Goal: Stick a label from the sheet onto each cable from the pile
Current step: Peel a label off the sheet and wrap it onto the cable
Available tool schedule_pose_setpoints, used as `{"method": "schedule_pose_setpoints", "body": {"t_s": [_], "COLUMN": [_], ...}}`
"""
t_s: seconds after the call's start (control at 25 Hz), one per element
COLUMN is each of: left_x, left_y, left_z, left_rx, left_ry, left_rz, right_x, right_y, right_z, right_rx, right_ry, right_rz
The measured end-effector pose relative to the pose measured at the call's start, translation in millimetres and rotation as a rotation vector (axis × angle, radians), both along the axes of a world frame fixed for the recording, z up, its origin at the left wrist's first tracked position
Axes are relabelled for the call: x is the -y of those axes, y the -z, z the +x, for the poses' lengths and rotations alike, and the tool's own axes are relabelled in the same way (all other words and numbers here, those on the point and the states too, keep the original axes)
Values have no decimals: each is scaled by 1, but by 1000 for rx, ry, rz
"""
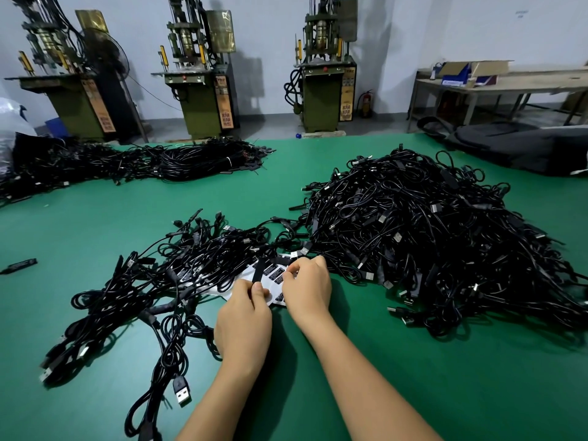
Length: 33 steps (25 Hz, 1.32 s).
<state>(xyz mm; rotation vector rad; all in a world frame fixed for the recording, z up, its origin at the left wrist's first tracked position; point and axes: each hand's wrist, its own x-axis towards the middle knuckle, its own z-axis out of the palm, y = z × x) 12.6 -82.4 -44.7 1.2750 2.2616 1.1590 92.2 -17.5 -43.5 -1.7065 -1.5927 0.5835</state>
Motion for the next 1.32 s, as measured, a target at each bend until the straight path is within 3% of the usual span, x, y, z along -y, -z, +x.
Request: {"method": "schedule_pose_setpoints", "body": {"t_s": [0.36,0.96,1.32], "left_x": [0,-2,-1], "left_y": [0,1,1], "left_z": [0,0,0], "left_rx": [-12,-31,-46], "left_ry": [3,8,14], "left_rz": [6,-22,-24], "right_x": [-3,-3,0], "right_y": [1,8,4], "right_z": [-2,-5,-1], "right_rx": [41,331,176], "right_ry": [21,-51,2], "right_rz": [-23,118,54]}}
